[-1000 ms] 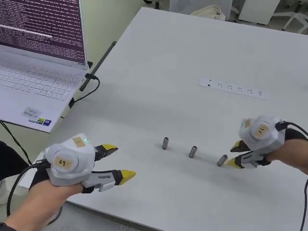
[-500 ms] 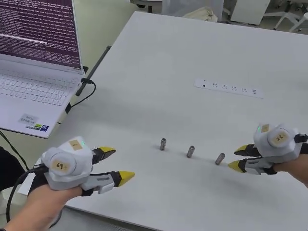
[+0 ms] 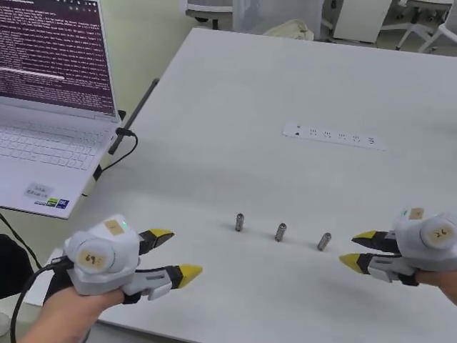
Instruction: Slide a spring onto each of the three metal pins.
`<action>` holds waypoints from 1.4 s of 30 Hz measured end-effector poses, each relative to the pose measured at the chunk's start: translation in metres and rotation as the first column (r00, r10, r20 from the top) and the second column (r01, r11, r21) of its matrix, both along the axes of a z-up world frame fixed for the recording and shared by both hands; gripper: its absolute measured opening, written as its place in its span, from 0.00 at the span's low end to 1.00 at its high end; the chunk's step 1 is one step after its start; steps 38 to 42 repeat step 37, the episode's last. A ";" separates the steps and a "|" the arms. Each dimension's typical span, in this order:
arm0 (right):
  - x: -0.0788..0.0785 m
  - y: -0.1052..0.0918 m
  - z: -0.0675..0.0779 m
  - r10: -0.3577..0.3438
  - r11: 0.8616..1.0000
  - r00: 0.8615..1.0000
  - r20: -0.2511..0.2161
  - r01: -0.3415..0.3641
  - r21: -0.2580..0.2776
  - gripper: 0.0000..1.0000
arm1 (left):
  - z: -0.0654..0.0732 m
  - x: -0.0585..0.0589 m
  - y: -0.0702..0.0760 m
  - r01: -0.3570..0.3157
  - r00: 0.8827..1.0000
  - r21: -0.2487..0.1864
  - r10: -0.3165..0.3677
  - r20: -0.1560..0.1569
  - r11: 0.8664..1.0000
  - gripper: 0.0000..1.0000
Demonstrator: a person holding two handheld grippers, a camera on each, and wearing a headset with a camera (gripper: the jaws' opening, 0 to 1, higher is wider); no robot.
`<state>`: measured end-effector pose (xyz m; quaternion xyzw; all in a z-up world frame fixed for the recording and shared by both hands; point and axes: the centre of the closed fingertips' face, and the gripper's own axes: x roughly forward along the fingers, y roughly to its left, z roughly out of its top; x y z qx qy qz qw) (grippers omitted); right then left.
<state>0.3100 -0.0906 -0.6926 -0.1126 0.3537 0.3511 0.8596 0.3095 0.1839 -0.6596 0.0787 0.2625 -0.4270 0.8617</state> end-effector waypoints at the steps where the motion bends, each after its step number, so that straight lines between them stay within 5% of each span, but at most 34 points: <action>1: -0.001 0.000 0.001 -0.008 1.000 1.000 0.004 0.008 0.010 0.29 | 0.000 0.000 -0.001 0.001 1.000 -0.001 -0.001 0.000 1.000 0.46; 22: -0.046 0.003 0.003 -0.126 0.983 0.992 0.002 0.125 0.134 0.45 | -0.002 -0.004 -0.014 0.036 0.999 -0.004 -0.037 -0.007 0.999 0.46; 42: -0.061 0.004 0.004 -0.161 0.973 0.987 0.000 0.159 0.167 0.57 | -0.001 -0.012 -0.014 0.033 0.999 -0.015 -0.033 -0.007 0.999 0.48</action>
